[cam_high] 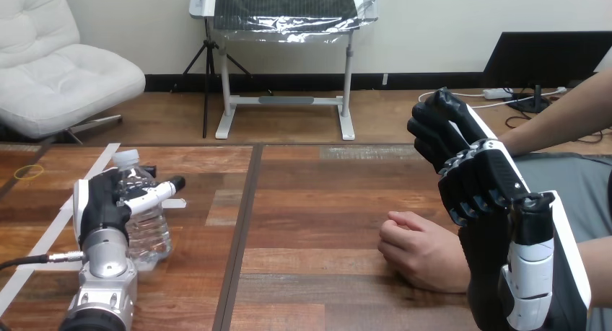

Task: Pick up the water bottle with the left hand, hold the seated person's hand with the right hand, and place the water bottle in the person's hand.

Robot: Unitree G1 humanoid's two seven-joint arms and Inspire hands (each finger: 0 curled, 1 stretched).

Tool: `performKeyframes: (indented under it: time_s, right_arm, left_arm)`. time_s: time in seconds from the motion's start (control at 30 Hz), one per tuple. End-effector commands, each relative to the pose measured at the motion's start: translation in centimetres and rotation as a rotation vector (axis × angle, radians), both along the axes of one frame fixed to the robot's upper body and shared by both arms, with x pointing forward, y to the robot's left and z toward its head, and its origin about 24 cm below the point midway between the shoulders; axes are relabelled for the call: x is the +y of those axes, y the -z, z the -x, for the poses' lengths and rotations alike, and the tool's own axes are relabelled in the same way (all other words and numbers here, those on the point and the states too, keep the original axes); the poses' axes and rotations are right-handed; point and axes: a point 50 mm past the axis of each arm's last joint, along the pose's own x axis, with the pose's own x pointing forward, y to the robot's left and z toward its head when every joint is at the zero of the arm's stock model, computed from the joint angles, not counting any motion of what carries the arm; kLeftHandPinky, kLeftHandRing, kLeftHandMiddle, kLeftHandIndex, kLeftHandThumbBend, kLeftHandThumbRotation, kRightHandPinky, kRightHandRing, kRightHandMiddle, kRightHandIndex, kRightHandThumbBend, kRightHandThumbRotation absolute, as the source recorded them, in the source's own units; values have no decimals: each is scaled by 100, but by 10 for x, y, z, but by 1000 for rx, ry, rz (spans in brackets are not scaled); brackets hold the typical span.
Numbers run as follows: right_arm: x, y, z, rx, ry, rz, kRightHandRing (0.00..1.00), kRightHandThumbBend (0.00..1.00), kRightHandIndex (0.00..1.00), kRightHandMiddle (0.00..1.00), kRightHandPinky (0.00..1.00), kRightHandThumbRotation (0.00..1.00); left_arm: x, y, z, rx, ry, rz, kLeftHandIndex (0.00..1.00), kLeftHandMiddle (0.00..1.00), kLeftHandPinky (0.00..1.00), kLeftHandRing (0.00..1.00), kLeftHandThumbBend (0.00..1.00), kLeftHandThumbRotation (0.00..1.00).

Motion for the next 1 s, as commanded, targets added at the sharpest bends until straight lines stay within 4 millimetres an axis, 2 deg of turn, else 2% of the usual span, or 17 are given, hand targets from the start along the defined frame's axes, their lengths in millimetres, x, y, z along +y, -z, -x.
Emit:
performKeyframes:
  time_s: [0.0,0.57,0.97]
  right_arm:
    - [-1,-16,-3,-90,1,0,92,60,91,90,95,100]
    - [-3,-15,-5,-80,-11,-4,93,61,92,92,96,100]
    - [-7,-12,-11,-74,-21,10,94,59,92,92,97,100]
  left_arm:
    - [-11,-29,-19,-133,51,-39,46,44,32,37,67,0]
    - [-20,-46,-14,-292,91,-61,45,43,33,38,68,0]
    - [-34,-75,0,-495,153,-97,45,42,30,36,71,0]
